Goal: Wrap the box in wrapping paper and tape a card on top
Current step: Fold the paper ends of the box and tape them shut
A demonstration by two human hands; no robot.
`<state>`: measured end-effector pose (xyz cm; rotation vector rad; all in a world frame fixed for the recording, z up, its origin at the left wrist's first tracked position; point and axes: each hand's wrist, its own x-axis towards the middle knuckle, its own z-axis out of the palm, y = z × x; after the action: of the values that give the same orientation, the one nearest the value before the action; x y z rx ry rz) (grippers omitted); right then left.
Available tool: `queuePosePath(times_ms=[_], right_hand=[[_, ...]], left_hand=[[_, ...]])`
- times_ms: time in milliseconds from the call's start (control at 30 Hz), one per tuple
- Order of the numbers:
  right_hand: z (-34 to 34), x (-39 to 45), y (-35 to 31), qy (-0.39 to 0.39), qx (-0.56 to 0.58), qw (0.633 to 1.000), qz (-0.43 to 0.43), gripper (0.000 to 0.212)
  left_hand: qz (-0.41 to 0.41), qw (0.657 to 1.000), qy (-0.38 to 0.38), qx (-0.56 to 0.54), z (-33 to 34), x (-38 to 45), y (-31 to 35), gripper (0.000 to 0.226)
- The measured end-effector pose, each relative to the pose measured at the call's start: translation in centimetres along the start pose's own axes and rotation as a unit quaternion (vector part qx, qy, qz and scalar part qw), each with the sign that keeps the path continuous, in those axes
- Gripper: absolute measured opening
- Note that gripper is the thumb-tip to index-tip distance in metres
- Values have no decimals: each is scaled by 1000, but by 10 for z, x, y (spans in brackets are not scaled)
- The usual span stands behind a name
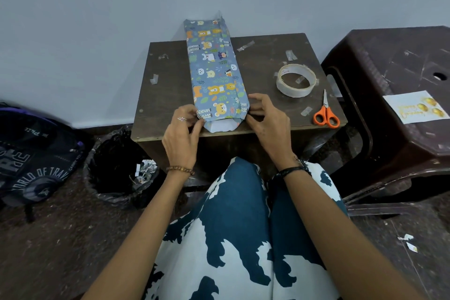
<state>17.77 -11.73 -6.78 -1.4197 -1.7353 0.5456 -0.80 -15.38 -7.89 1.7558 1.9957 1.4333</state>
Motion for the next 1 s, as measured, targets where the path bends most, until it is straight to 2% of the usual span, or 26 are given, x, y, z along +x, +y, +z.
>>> queuePosePath(times_ms=[100, 267, 467, 633, 767, 1000], right_hand=[[1, 0, 1, 6, -20, 1000, -4, 39], [1, -2, -3, 30, -67, 996, -57, 33], [3, 0, -3, 1, -62, 990, -129, 32], [3, 6, -2, 11, -48, 989, -136, 36], [5, 8, -1, 18, -60, 986, -156, 35], [3, 9, 6, 1, -29, 989, -147, 20]], left_hand=[[27, 999, 19, -10, 3, 0, 2, 25], [60, 998, -11, -12, 0, 6, -4, 35], [124, 992, -8, 7, -3, 9, -7, 29], [163, 986, -26, -5, -6, 13, -13, 12], [181, 983, -39, 2, -7, 18, -16, 9], [215, 975, -43, -16, -8, 21, -22, 10]])
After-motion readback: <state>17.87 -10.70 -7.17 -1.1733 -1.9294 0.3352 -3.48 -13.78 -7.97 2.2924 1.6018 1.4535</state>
